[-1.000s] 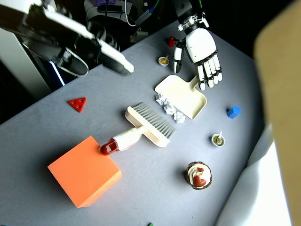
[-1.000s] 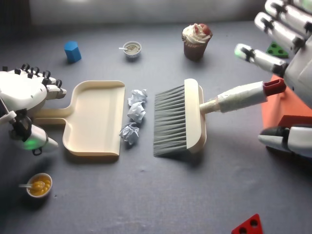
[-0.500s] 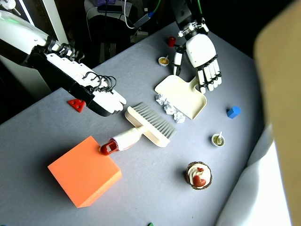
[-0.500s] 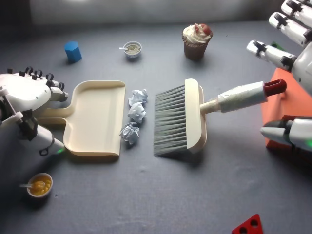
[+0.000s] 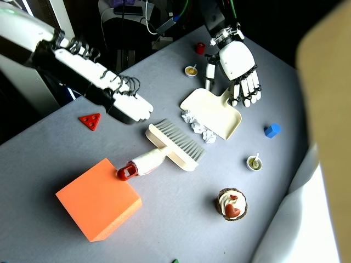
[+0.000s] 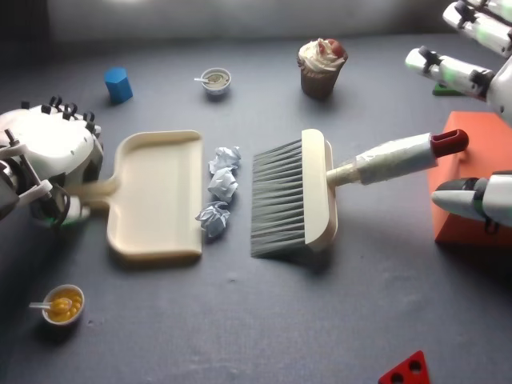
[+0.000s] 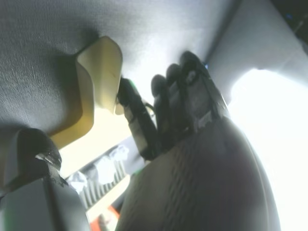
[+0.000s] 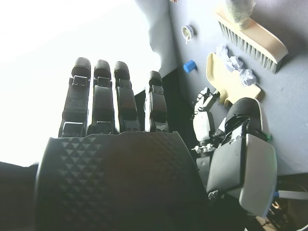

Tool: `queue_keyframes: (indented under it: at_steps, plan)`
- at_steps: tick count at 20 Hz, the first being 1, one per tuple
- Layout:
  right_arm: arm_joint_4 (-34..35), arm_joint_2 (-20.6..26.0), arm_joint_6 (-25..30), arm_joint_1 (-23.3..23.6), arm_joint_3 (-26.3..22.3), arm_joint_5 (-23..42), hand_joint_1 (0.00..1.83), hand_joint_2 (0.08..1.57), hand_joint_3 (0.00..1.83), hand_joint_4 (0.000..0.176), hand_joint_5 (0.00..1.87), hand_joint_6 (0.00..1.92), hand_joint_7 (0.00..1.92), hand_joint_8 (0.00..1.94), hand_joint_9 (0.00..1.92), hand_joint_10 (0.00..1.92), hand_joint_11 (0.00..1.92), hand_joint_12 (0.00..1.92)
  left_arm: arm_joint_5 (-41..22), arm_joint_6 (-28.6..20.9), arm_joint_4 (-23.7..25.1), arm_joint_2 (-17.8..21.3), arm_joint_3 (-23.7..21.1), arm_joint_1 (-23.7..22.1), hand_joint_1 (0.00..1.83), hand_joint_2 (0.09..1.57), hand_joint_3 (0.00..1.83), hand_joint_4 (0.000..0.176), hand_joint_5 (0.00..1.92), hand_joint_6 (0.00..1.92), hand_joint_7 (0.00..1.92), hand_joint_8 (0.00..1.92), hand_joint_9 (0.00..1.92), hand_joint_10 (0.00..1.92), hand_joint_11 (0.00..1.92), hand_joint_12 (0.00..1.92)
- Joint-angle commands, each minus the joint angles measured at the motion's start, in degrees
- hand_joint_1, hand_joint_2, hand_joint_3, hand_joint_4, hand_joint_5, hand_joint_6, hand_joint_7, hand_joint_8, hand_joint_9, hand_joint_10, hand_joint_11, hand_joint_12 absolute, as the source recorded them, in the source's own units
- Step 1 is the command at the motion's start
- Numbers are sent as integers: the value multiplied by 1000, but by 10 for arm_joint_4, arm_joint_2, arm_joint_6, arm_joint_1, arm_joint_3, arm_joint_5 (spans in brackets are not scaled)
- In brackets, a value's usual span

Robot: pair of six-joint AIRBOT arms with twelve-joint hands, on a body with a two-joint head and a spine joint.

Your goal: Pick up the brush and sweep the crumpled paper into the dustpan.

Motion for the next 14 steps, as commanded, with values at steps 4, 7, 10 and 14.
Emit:
queue_keyframes:
  at_steps: [4, 7, 10, 14]
  plan:
    - [-44, 18, 28, 14, 7, -21, 0, 969, 4, 0, 104, 7, 119, 7, 118, 6, 109, 4, -17, 6, 7, 0, 1, 4, 1091, 1170, 0, 0, 881, 1133, 358, 3, 249, 7, 174, 44]
    - [-44, 24, 48, 22, 11, -44, 0, 968, 2, 0, 105, 5, 119, 4, 113, 3, 116, 7, -17, 6, 8, 0, 1, 3, 1094, 1165, 0, 0, 890, 1119, 359, 1, 249, 2, 169, 45]
    - [-44, 25, 50, 23, 11, -49, 0, 967, 2, 0, 95, 0, 119, 4, 114, 2, 110, 4, -16, 7, 17, 2, 5, -5, 1097, 1155, 0, 0, 911, 1087, 357, 1, 251, 2, 188, 55]
    - [-48, 26, 50, 20, 11, -49, 0, 963, 0, 0, 96, 0, 113, 0, 110, 1, 106, 4, 6, 26, 20, 3, 17, -31, 1086, 1156, 0, 0, 909, 1092, 363, 2, 252, 3, 191, 60]
